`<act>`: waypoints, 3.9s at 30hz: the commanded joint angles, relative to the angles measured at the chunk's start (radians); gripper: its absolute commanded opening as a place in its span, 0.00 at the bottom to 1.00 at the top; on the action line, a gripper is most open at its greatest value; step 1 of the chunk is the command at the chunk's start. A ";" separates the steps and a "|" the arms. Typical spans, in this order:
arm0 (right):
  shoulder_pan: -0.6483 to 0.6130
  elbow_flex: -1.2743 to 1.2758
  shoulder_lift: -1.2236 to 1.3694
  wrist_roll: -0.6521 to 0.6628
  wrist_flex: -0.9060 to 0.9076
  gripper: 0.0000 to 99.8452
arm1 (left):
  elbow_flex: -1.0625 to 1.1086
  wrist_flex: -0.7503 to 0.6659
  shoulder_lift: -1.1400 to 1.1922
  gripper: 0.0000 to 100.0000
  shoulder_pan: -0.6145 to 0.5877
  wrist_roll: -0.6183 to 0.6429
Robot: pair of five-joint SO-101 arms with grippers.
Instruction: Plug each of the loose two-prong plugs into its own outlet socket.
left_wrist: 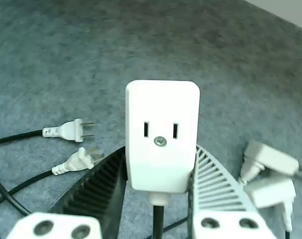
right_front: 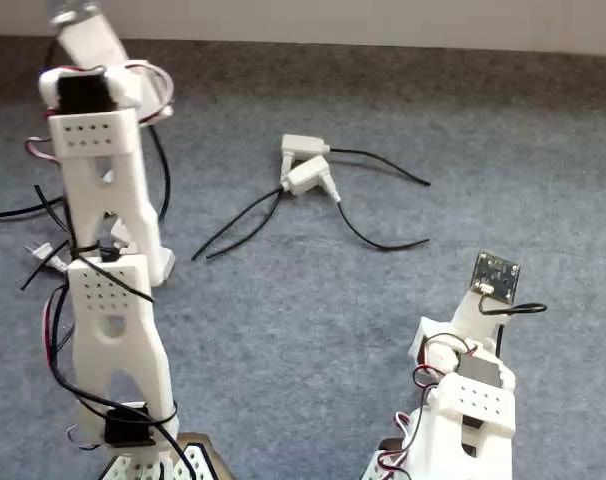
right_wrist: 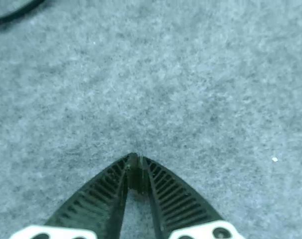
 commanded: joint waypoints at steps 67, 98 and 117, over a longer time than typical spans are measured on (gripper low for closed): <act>0.105 -0.036 -0.012 -0.005 -0.062 0.01 | 1.713 -0.620 -0.667 0.22 0.641 -0.407; 0.105 -0.036 -0.012 -0.005 -0.062 0.01 | 1.593 -0.440 -0.677 0.01 0.507 -0.529; 0.105 -0.036 -0.012 -0.005 -0.062 0.01 | 1.699 -0.471 -0.670 0.18 0.463 -0.675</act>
